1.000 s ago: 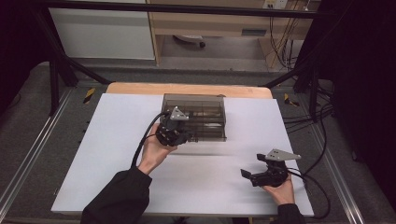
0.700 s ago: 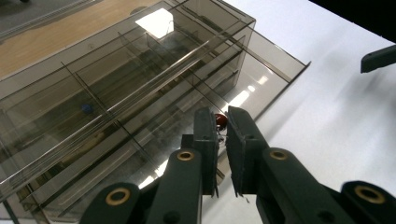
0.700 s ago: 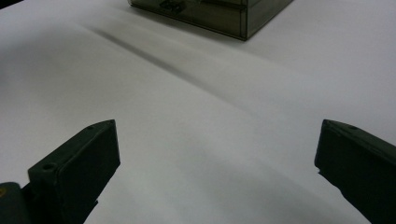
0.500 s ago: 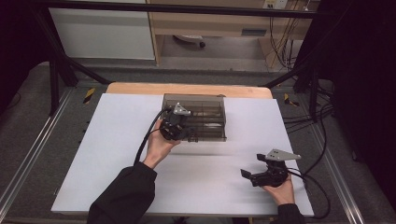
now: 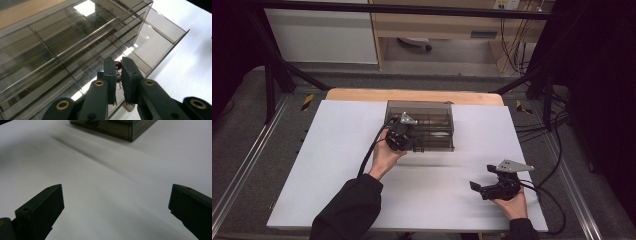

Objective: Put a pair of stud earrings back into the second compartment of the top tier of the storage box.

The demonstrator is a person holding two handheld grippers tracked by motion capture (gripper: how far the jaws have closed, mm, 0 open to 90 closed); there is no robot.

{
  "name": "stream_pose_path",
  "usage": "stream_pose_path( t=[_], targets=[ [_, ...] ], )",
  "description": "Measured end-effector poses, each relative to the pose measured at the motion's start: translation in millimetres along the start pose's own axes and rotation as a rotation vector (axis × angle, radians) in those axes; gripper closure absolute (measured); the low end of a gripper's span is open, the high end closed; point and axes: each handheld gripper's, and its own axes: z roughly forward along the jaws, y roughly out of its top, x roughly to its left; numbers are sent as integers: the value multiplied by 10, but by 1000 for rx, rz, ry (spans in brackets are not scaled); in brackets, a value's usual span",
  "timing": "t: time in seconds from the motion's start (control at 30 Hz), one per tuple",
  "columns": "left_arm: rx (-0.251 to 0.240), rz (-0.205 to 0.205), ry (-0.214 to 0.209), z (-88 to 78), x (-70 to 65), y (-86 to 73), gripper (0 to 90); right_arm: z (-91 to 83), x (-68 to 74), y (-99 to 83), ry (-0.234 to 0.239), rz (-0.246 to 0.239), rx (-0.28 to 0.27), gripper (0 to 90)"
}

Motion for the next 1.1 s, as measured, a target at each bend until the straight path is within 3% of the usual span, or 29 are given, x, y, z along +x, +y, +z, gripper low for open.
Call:
stream_pose_path(
  t=[0.27,0.7,0.73,0.87,0.97,1.07,1.1],
  targets=[
    [2,-8,16,34,38,-14,801,0,-1,0,0,-2,-1,6],
    [-42,-3,4,-194,37,-15,515,0,-1,1,-1,0,-1,5],
    [-43,7,-3,-231,28,-25,453,-1,0,1,0,1,-1,6],
    [-54,25,-6,-305,11,-53,378,-1,0,1,-1,2,-4,6],
    [-74,39,-11,-401,1,-117,273,1,0,0,-1,1,-3,6],
    [-75,44,-7,-439,1,-167,252,0,-1,1,-1,2,-4,6],
    [-74,49,-4,-454,2,-193,201,1,-1,1,-1,1,-4,6]
  ],
)
